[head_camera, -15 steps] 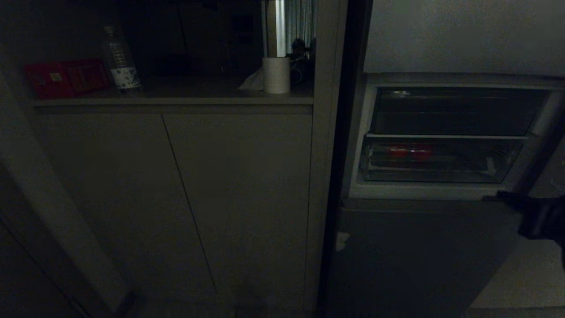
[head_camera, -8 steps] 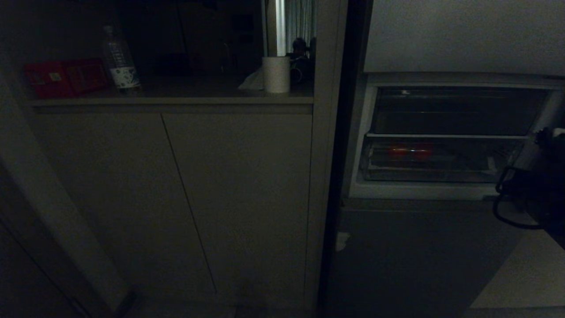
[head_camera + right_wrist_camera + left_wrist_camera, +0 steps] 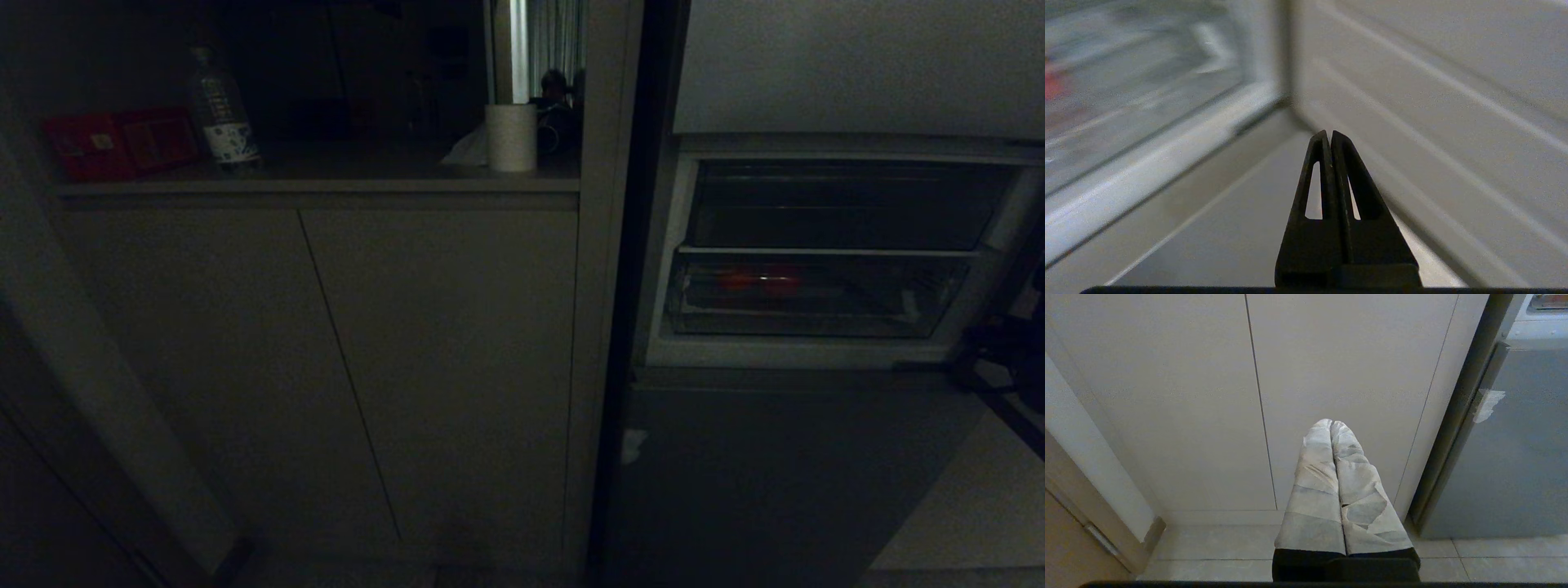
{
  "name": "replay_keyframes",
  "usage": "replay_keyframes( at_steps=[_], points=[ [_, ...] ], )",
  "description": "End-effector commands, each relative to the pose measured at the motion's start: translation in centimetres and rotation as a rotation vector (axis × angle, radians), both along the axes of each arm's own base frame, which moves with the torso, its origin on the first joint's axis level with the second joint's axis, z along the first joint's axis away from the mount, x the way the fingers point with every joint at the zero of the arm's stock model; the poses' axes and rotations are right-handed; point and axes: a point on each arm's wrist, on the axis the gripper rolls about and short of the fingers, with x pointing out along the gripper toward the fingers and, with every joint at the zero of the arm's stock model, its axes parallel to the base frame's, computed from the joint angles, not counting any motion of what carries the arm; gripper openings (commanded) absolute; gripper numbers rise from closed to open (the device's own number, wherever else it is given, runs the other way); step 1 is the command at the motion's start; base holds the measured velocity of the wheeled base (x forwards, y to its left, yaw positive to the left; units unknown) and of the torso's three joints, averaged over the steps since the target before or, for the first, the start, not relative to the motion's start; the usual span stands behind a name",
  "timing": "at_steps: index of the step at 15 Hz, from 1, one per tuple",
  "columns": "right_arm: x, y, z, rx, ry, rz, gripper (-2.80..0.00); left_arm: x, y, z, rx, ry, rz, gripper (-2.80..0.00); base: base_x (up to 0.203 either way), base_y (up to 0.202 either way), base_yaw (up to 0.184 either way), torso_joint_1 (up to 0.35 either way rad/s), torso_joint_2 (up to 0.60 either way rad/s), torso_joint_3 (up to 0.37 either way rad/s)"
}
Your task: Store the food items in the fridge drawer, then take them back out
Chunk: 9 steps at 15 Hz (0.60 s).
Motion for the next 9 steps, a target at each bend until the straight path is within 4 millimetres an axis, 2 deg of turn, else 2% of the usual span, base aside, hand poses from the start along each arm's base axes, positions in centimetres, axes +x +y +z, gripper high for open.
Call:
replay_keyframes(
  at_steps=[1,2,7,9],
  points=[
    [0.2,-1.8,-0.7,0.006,0.012,-0.054,-2.80,0.0,0.0,0.0,0.000,0.000,0.001,-2.80,0.000,0.000,0.000,0.000,0.00,0.000],
    [0.2,-1.8,-0.7,0.006,0.012,-0.056,-2.80,0.0,0.0,0.0,0.000,0.000,0.001,-2.80,0.000,0.000,0.000,0.000,0.00,0.000],
    [-0.3,-7.1,-0.6,0.004,-0.012,-0.190,-2.80,0.0,0.0,0.0,0.000,0.000,0.001,-2.80,0.000,0.000,0.000,0.000,0.00,0.000],
    [-0.3,-8.0,-0.7,0.009,-0.016,-0.178,-2.80,0.0,0.0,0.0,0.000,0.000,0.001,-2.80,0.000,0.000,0.000,0.000,0.00,0.000]
  ],
)
